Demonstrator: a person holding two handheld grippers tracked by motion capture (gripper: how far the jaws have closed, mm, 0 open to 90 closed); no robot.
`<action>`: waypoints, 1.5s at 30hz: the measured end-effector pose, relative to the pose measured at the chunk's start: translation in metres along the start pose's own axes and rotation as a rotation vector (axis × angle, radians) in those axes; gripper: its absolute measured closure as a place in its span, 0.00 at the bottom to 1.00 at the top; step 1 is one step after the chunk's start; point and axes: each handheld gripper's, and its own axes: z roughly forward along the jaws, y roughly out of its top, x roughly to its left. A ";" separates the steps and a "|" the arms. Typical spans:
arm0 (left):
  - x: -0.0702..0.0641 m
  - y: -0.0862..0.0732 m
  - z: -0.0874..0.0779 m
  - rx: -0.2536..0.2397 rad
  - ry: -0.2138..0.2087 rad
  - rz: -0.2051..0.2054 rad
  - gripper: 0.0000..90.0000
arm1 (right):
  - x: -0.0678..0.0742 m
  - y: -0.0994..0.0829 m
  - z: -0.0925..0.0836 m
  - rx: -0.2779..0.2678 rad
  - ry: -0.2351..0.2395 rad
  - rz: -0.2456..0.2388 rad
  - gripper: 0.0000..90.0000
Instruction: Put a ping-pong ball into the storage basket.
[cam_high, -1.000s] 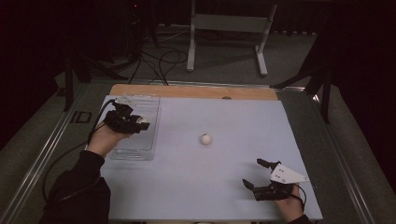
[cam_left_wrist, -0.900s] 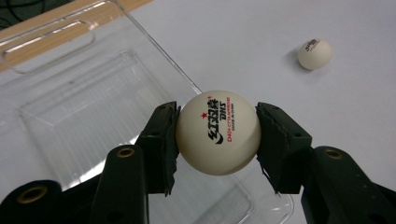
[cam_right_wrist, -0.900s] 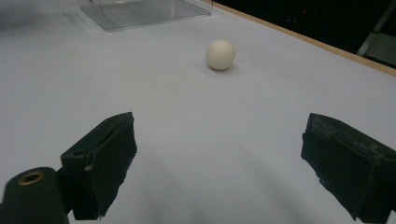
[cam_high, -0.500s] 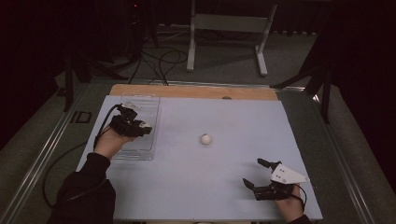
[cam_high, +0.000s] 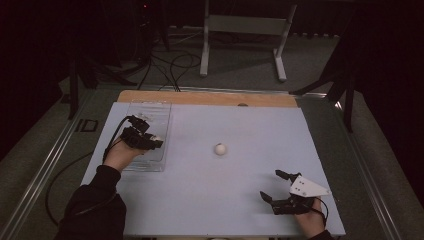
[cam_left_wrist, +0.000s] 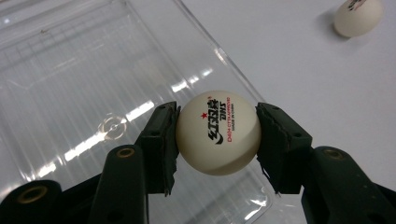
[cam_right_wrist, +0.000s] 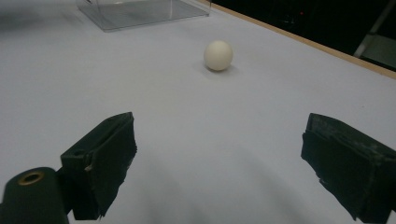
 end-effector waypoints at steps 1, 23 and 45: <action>0.001 0.000 0.002 0.012 0.010 -0.001 0.58 | 0.000 0.000 0.000 -0.001 -0.001 -0.002 0.11; 0.002 -0.001 0.018 0.114 0.016 -0.044 0.57 | 0.000 0.000 0.000 0.006 -0.004 0.004 0.11; 0.004 0.009 0.001 0.101 0.132 -0.125 0.02 | -0.001 -0.001 0.001 0.009 -0.005 0.004 0.11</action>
